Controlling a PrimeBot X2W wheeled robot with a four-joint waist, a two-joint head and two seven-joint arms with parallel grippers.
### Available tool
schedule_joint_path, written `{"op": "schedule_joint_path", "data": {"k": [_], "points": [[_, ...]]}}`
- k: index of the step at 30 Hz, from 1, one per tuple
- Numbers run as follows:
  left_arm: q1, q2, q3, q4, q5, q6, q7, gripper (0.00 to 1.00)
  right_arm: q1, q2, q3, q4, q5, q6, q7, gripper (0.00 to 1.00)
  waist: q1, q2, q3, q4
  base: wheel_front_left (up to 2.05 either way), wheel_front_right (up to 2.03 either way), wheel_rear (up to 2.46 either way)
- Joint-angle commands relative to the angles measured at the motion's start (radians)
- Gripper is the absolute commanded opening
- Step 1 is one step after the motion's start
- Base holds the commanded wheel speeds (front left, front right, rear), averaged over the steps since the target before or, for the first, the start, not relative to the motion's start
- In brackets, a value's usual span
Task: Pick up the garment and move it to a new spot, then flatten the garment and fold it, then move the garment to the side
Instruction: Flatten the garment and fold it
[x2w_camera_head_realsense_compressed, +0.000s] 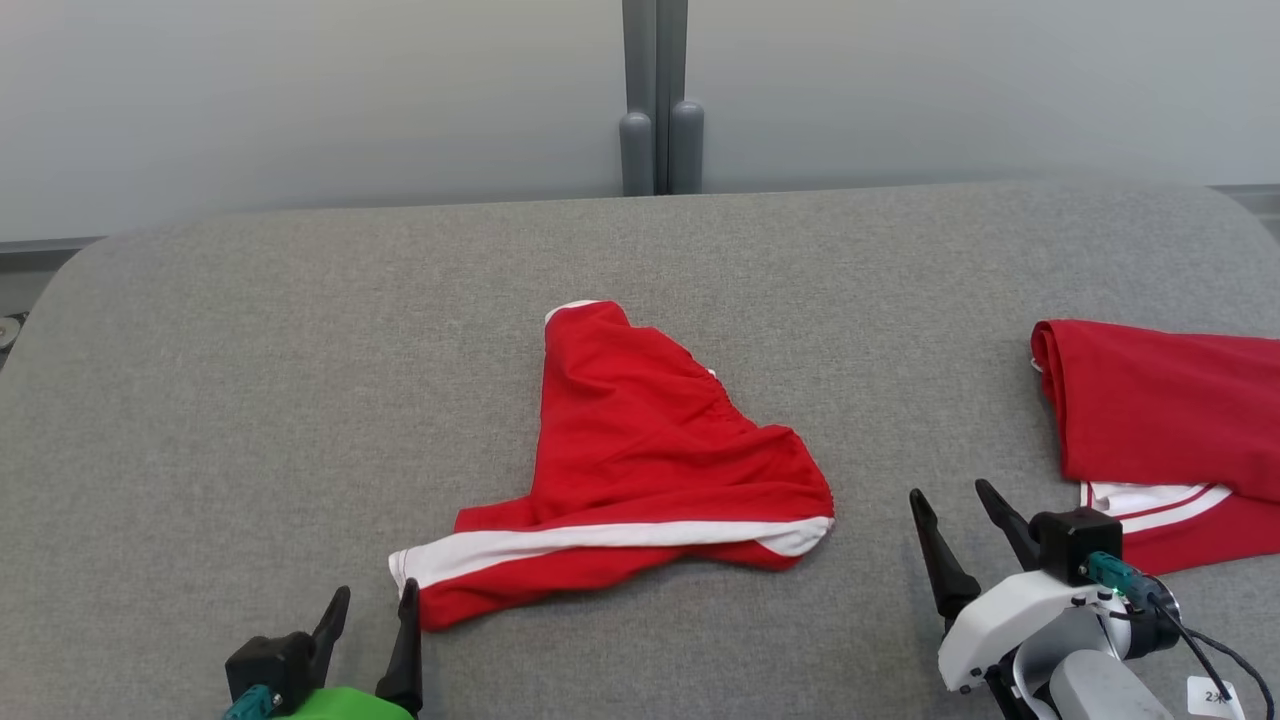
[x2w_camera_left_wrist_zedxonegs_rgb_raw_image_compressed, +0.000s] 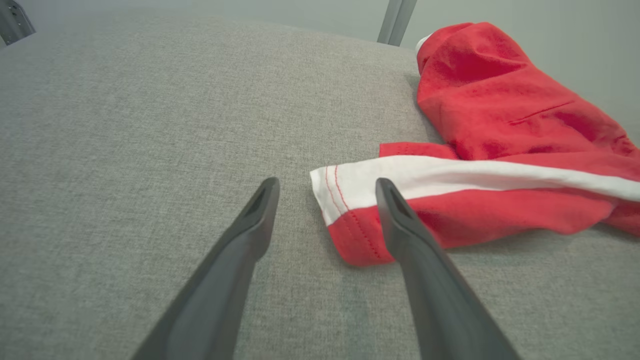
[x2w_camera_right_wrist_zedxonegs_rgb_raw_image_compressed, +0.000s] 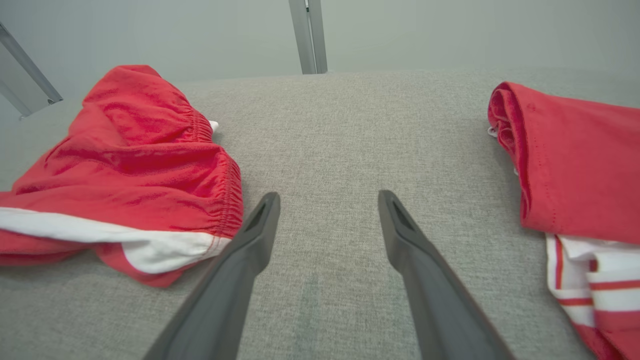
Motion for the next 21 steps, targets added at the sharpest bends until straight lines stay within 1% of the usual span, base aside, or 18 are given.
{"op": "schedule_joint_path", "data": {"k": [1,10,21], "points": [[0.018,-0.002,0.019,-0.018,0.022,-0.001,0.000,1.00,0.015,0.005,-0.005,-0.014,-0.007,-0.002,-0.003,1.00,0.0000,0.0000,-0.018,-0.007,0.00,0.00,0.00],[0.076,-0.025,0.084,-0.136,0.124,0.000,0.001,1.00,0.064,0.044,-0.011,-0.056,-0.015,-0.002,-0.003,1.00,0.0000,0.0000,-0.052,-0.003,0.00,0.00,0.00],[0.116,-0.033,0.088,-0.169,0.150,0.000,0.001,1.00,0.091,0.064,-0.005,-0.062,-0.006,-0.002,-0.003,1.00,0.0000,0.0000,-0.084,0.006,0.00,0.00,0.00]]}}
